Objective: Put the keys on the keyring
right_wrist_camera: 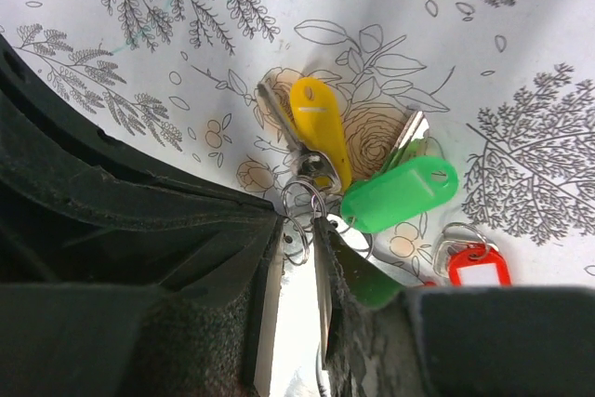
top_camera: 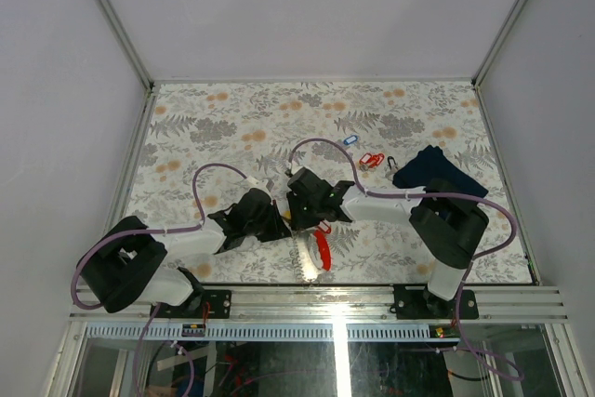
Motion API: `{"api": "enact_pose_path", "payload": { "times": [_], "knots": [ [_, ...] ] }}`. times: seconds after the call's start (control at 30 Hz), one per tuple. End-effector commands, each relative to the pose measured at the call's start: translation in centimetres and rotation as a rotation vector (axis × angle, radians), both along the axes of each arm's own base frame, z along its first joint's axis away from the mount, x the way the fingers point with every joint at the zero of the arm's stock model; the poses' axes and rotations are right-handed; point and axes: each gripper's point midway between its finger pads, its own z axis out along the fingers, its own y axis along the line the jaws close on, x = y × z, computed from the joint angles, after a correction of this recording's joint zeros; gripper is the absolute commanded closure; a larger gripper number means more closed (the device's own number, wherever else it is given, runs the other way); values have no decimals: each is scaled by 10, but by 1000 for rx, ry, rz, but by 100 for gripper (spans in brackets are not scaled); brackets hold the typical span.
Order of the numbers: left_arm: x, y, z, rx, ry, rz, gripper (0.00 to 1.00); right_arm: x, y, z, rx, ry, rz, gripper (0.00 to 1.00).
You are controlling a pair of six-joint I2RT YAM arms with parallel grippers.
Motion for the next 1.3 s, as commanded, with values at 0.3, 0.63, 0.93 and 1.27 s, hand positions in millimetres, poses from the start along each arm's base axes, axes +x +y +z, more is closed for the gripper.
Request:
{"api": "enact_pose_path", "payload": {
  "times": [0.3, 0.63, 0.93, 1.27],
  "knots": [
    [-14, 23, -30, 121, 63, 1, 100, -6, 9, -9, 16, 63, 34, 75],
    [-14, 25, -28, 123, 56, 4, 100, -4, 6, 1, 36, 26, 37, 100],
    [-2, 40, 25, 114, -97, 62, 100, 9, -3, 33, 73, -82, 22, 100],
    [-12, 34, 8, 102, -44, 15, 100, -1, -9, 44, 99, -68, 21, 80]
  ]
}}
